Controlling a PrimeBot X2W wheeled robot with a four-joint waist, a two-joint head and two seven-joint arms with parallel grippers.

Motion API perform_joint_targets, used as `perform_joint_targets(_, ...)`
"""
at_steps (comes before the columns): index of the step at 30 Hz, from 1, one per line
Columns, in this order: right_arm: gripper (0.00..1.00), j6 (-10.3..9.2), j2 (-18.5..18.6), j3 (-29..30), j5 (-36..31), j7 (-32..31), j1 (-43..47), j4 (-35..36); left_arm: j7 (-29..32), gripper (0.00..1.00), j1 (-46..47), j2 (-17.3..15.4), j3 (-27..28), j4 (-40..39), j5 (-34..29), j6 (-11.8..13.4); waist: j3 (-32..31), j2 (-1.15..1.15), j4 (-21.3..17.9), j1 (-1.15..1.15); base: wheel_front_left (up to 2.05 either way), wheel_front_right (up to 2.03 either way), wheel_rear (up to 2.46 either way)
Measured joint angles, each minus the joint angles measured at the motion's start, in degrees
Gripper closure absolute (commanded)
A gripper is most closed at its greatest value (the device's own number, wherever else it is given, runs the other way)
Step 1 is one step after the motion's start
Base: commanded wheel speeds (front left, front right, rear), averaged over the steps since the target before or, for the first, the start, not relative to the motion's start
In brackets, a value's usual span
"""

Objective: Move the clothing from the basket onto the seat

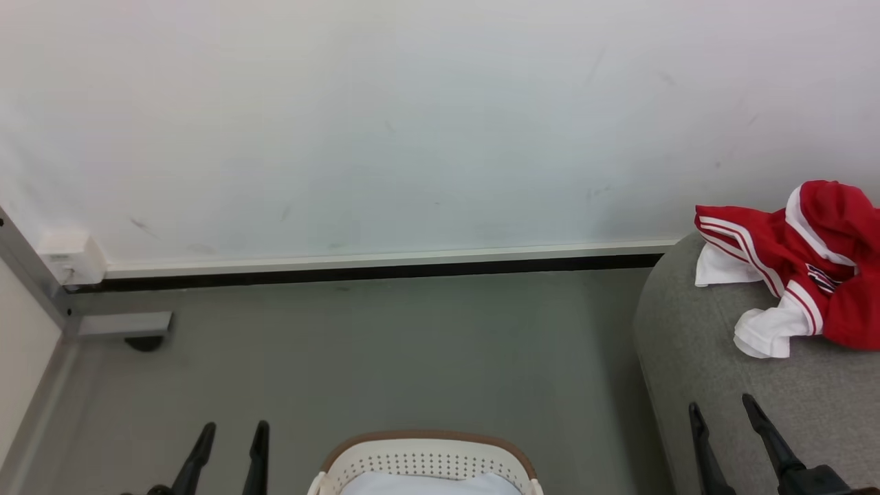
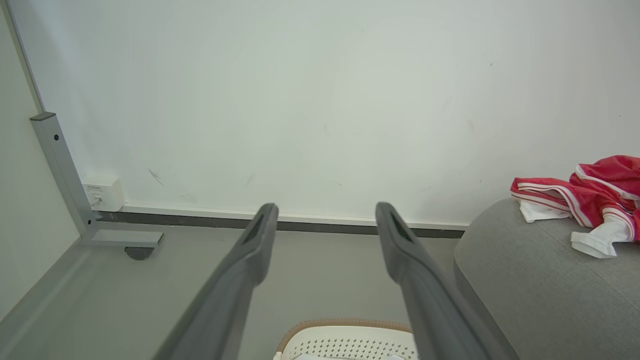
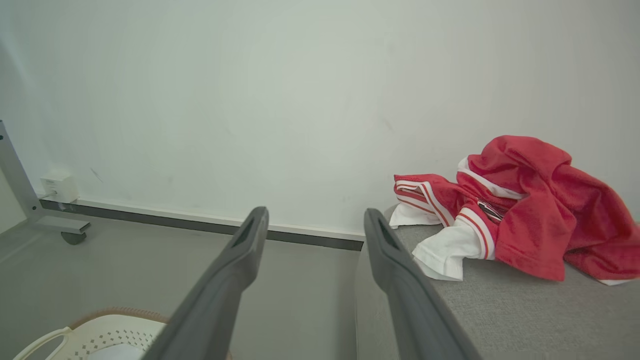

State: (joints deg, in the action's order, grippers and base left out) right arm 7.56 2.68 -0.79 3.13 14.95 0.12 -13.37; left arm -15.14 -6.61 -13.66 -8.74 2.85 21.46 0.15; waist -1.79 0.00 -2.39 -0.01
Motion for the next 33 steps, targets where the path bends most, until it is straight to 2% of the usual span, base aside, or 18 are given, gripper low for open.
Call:
perform_joint_targets(7,0.0,0.0,0.01,-0.31,0.44,0.0,0.32,-1.22,0.01,0.0,-0.94,3.05,3.46,1.71,-2.98,-3.18,-0.42,0.0,-1.6,0.0,0.0,0.0,0.0)
perform_joint_targets(13,0.0,-0.01,0.02,-0.31,0.67,0.01,0.31,-1.52,0.0,0.0,-0.96,5.17,5.39,2.57,-4.74,-4.77,-0.46,0.0,-2.45,0.01,0.0,0.0,0.0)
perform_joint_targets(22,0.0,-0.01,0.01,-0.45,0.98,0.01,0.28,-1.88,0.01,0.0,-0.96,7.12,7.17,2.88,-6.84,-6.19,-0.52,0.0,-3.17,0.01,0.0,0.0,0.0)
perform_joint_targets(33,0.0,-0.01,0.01,-0.36,1.16,0.0,0.25,-1.97,0.01,0.0,-0.93,8.02,8.18,2.8,-8.34,-7.19,-0.41,0.0,-3.77,0.01,0.0,0.0,0.0)
